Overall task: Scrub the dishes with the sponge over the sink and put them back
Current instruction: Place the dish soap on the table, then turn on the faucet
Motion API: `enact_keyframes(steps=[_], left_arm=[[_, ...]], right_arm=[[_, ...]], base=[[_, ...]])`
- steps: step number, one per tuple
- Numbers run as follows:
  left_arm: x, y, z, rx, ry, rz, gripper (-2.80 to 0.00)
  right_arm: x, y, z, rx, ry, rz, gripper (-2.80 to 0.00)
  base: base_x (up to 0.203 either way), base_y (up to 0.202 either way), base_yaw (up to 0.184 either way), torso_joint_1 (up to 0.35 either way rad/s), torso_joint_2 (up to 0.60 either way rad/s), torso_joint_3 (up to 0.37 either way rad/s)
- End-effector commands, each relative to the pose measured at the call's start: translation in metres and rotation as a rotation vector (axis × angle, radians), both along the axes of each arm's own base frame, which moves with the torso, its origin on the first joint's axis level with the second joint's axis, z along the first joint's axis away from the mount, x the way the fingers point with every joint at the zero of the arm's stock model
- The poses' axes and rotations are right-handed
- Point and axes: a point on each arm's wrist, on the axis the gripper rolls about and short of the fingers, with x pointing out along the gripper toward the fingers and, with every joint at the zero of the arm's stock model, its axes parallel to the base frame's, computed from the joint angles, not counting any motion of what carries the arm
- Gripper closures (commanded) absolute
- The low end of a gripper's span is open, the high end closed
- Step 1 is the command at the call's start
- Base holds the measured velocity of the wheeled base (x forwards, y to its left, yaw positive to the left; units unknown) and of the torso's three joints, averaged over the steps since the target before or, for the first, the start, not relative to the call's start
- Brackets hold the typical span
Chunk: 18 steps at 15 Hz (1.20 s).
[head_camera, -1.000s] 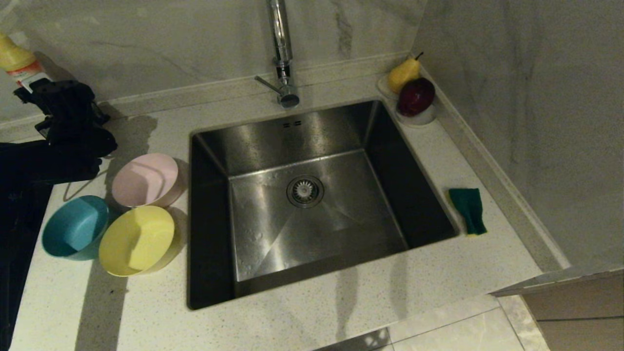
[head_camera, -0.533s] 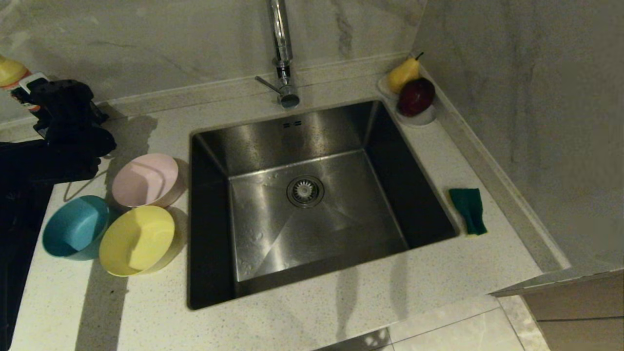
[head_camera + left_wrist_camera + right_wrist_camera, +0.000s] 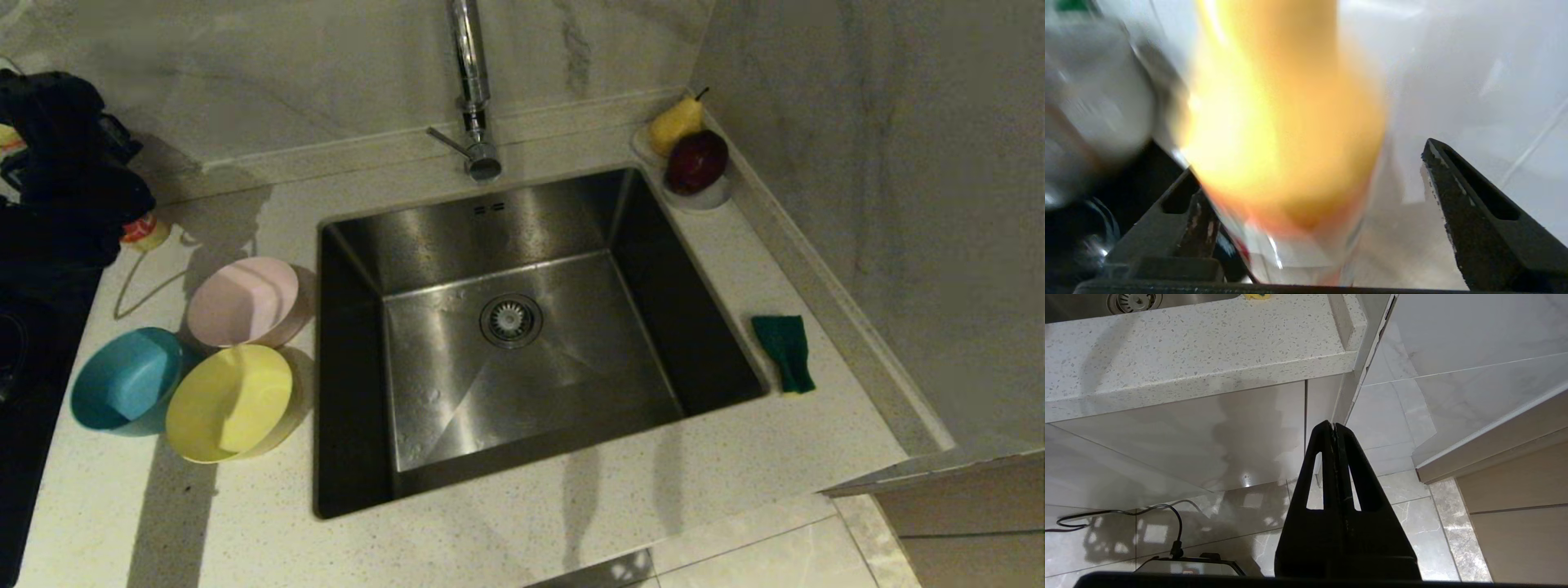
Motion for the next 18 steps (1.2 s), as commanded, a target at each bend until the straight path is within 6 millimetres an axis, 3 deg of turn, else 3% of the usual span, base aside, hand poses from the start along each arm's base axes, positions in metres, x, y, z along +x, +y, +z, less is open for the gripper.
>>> enact_keyframes(steps=[1, 6, 7, 10, 12, 14, 18], left_arm=[[-0.043, -0.011, 0.054, 0.025, -0.098, 0.001, -2.80], [-0.144, -0.039, 0.140, 0.066, -0.209, -0.023, -2.80], [-0.161, -0.044, 0.149, 0.068, -0.211, -0.027, 0.00], [-0.210, -0.058, 0.166, 0.057, -0.181, -0.073, 0.00], [-0.239, -0.070, 0.163, 0.014, -0.069, -0.152, 0.00], [-0.259, -0.083, 0.147, -0.025, 0.066, -0.277, 0.00], [-0.301, -0.105, 0.087, -0.080, 0.319, -0.632, 0.00]], right_arm=[[0.000, 0.000, 0.000, 0.001, 0.001, -0.001, 0.00], [0.000, 0.000, 0.000, 0.000, 0.002, -0.001, 0.00], [0.000, 0.000, 0.000, 0.001, 0.000, -0.001, 0.00], [0.000, 0.000, 0.000, 0.000, 0.000, 0.000, 0.00], [0.000, 0.000, 0.000, 0.001, 0.000, -0.001, 0.00], [0.000, 0.000, 0.000, 0.001, 0.000, -0.001, 0.00], [0.000, 0.000, 0.000, 0.000, 0.000, -0.001, 0.00]], base=[[0.000, 0.000, 0.000, 0.000, 0.00, 0.000], [0.000, 0.000, 0.000, 0.000, 0.00, 0.000], [0.000, 0.000, 0.000, 0.000, 0.00, 0.000], [0.000, 0.000, 0.000, 0.000, 0.00, 0.000], [0.000, 0.000, 0.000, 0.000, 0.00, 0.000], [0.000, 0.000, 0.000, 0.000, 0.00, 0.000], [0.000, 0.000, 0.000, 0.000, 0.00, 0.000]])
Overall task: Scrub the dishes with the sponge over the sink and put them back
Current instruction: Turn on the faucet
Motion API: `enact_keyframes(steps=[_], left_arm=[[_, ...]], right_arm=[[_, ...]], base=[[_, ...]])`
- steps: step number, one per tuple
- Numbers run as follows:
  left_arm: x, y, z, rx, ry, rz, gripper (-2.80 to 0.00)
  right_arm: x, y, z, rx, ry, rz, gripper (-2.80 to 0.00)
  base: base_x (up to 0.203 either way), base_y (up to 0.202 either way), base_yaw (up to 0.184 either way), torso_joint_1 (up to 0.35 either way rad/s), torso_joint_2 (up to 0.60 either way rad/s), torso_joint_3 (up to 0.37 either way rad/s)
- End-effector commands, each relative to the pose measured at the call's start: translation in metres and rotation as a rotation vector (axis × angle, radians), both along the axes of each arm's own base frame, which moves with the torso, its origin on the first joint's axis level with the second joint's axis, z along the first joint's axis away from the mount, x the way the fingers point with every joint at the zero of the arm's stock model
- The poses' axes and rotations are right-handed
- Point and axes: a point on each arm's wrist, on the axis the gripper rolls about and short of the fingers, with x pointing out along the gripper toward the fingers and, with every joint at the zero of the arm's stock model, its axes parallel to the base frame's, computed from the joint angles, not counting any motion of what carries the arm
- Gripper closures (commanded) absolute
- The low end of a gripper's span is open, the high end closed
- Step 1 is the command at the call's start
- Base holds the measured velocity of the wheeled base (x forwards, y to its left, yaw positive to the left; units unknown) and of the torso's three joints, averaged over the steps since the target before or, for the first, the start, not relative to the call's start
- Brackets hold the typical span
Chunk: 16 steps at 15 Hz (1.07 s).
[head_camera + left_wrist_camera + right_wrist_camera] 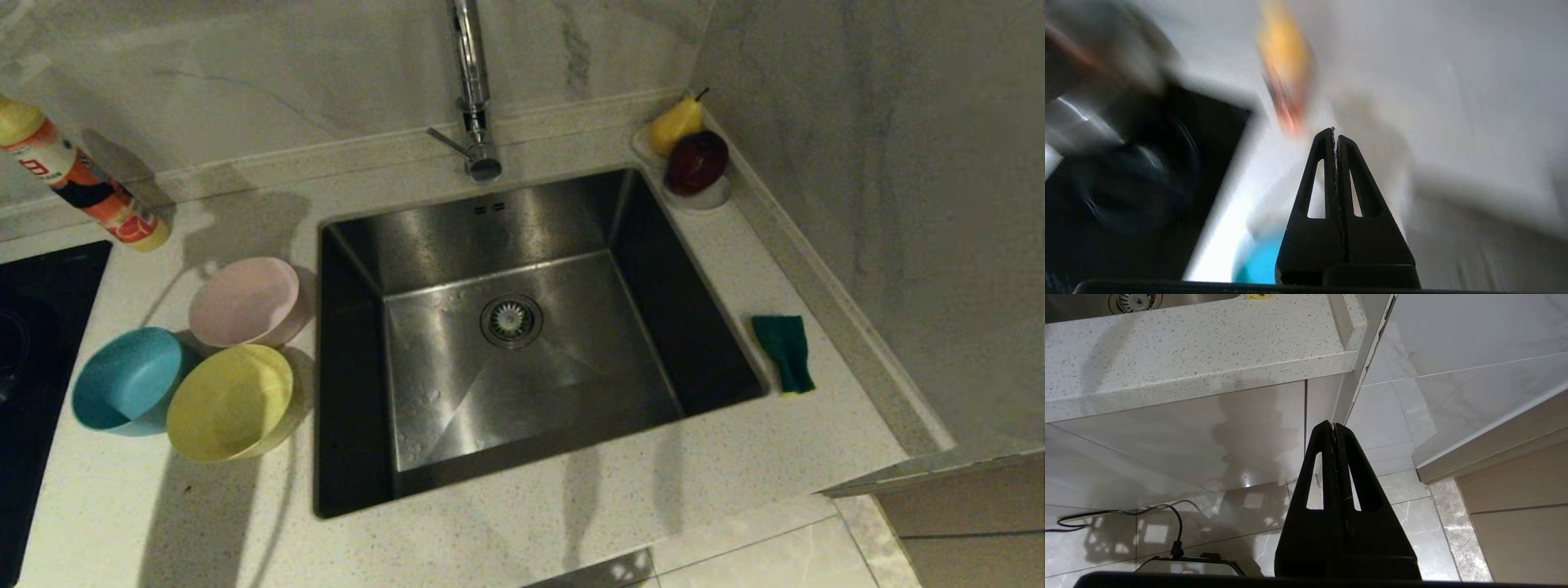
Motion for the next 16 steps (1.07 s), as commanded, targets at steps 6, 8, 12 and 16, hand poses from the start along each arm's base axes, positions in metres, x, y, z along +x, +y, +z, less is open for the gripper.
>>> enact_keyframes(steps=[6, 8, 12, 16], left_arm=[[-0.074, -0.031, -0.072, -0.109, 0.139, -0.560, 0.00], [-0.057, -0.031, -0.082, -0.166, 0.191, -0.651, 0.00], [0.020, -0.024, -0.092, -0.248, 0.224, -0.712, 0.00], [0.099, -0.031, -0.092, -0.353, 0.182, -0.787, 0.00]], right_arm=[[0.000, 0.000, 0.000, 0.001, 0.002, 0.000, 0.00], [0.000, 0.000, 0.000, 0.001, 0.000, 0.000, 0.00], [0.000, 0.000, 0.000, 0.000, 0.000, 0.001, 0.00], [0.000, 0.000, 0.000, 0.000, 0.000, 0.001, 0.00]], base=[[0.000, 0.000, 0.000, 0.000, 0.00, 0.000], [0.000, 0.000, 0.000, 0.000, 0.00, 0.000], [0.000, 0.000, 0.000, 0.000, 0.00, 0.000], [0.000, 0.000, 0.000, 0.000, 0.00, 0.000]])
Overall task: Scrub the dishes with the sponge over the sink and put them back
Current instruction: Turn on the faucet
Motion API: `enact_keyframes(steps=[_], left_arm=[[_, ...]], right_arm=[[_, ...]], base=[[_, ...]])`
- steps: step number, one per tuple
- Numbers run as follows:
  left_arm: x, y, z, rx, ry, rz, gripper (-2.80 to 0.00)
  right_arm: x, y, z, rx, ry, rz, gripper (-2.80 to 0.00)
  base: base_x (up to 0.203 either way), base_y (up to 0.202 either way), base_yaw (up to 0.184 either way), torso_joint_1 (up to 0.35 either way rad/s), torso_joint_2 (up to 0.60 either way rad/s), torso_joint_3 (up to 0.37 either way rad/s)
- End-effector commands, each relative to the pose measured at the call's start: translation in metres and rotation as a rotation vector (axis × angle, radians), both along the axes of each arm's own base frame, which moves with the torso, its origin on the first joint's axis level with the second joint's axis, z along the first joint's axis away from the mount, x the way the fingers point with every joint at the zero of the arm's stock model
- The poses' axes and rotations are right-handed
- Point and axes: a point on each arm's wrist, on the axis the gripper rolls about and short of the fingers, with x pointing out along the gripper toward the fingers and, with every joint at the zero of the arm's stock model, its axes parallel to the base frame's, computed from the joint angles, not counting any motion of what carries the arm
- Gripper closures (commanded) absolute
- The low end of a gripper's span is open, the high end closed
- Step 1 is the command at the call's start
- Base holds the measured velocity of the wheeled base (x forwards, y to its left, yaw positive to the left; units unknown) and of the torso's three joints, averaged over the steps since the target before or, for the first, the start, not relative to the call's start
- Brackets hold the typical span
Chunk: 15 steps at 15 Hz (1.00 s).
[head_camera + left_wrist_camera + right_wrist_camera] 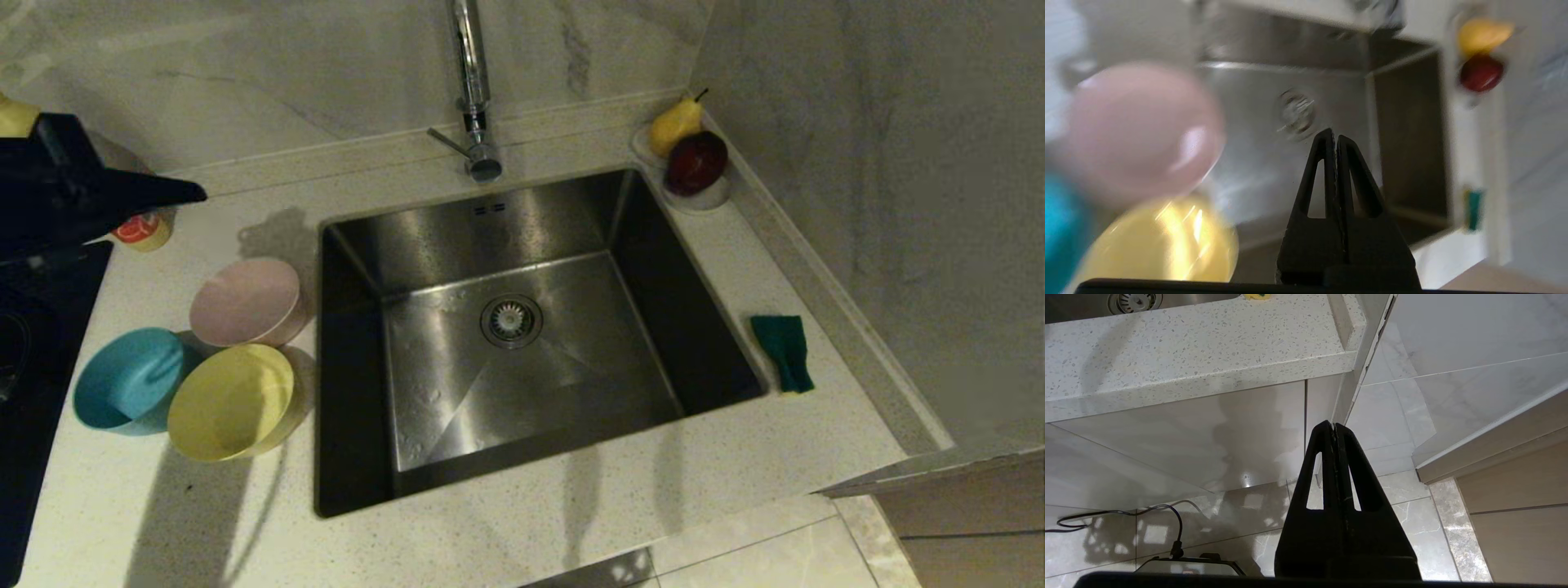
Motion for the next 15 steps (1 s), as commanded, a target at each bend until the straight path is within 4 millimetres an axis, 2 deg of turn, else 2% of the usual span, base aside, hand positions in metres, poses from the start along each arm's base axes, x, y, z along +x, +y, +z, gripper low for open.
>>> enact_keyframes(steps=[1, 4, 9, 15], left_arm=[[0.065, -0.004, -0.018, -0.062, 0.070, -0.048, 0.00], [0.105, -0.015, -0.017, -0.094, 0.026, -0.124, 0.00], [0.153, -0.030, -0.021, -0.161, -0.038, -0.169, 0.00], [0.177, -0.039, -0.020, -0.195, -0.162, -0.207, 0.00]], right_arm=[[0.000, 0.000, 0.000, -0.001, 0.002, 0.001, 0.00], [0.000, 0.000, 0.000, 0.000, 0.000, 0.000, 0.00], [0.000, 0.000, 0.000, -0.001, 0.000, 0.000, 0.00], [0.000, 0.000, 0.000, 0.001, 0.002, 0.001, 0.00]], base=[[0.000, 0.000, 0.000, 0.000, 0.00, 0.000], [0.000, 0.000, 0.000, 0.000, 0.00, 0.000], [0.000, 0.000, 0.000, 0.000, 0.00, 0.000], [0.000, 0.000, 0.000, 0.000, 0.00, 0.000]])
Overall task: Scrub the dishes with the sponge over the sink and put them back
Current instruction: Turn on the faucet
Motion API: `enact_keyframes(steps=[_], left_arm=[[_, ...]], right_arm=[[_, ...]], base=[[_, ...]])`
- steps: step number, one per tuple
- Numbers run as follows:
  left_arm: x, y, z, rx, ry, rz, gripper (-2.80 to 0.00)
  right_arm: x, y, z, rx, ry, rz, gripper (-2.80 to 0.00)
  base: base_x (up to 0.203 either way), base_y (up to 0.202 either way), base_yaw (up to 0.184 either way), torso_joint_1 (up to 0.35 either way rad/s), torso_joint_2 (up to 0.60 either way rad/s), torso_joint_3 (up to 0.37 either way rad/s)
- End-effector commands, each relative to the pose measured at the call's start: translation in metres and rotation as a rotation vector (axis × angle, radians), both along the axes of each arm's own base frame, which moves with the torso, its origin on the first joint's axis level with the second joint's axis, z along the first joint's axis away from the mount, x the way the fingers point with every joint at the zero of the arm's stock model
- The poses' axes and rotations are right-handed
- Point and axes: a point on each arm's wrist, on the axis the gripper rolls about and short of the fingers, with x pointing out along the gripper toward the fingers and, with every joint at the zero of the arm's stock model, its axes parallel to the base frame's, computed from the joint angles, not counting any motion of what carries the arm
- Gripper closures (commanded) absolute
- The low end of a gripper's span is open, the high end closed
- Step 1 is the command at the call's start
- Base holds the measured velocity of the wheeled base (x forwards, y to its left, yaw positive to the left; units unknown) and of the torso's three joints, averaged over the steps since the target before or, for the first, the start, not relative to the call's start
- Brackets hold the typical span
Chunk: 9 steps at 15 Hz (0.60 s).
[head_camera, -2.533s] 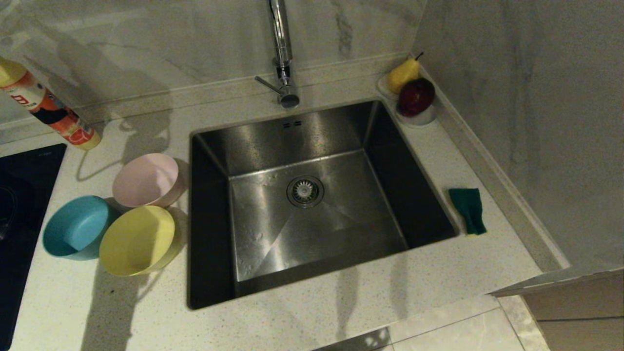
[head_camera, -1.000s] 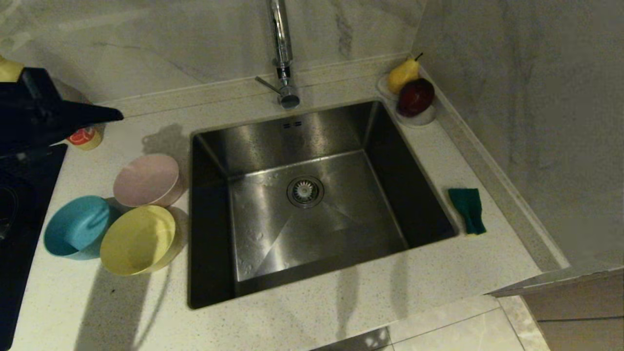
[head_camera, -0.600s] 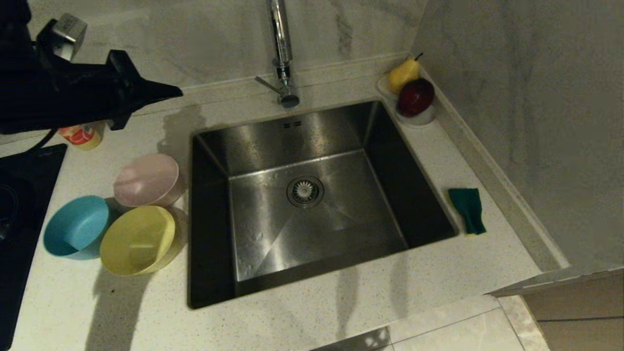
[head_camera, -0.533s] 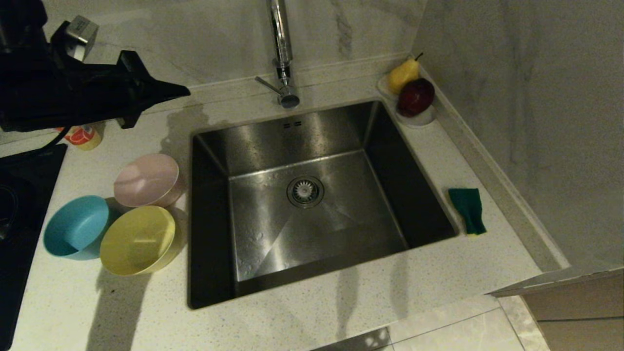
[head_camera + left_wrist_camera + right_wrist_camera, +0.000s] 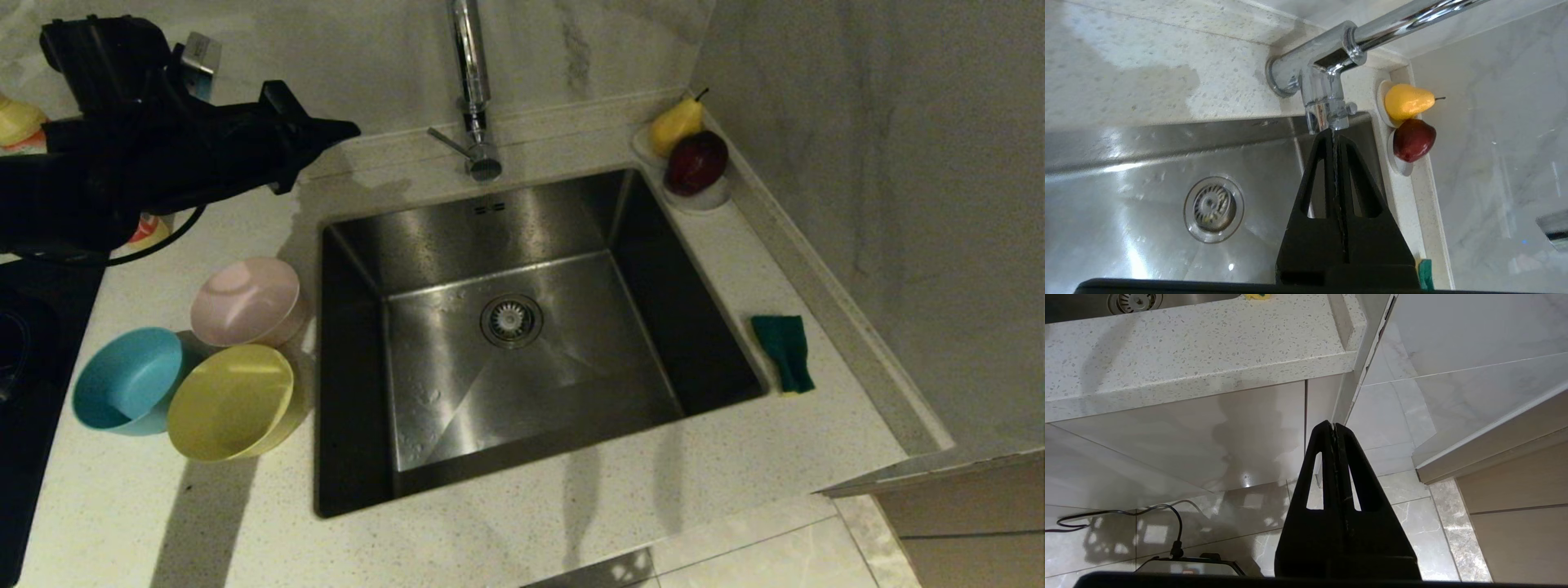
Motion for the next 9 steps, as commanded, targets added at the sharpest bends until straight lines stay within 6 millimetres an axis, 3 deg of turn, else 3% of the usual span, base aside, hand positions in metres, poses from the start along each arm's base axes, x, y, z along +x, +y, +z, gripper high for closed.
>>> enact_keyframes(steps=[1, 9], left_arm=[[0.015, -0.006, -0.009, -0.003, 0.007, -0.016, 0.00], [0.038, -0.032, -0.005, -0.006, -0.095, -0.059, 0.00]], right_arm=[[0.000, 0.000, 0.000, 0.001, 0.001, -0.001, 0.00], [0.000, 0.000, 0.000, 0.001, 0.002, 0.001, 0.00]], base=[[0.000, 0.000, 0.000, 0.000, 0.00, 0.000], [0.000, 0.000, 0.000, 0.000, 0.00, 0.000]])
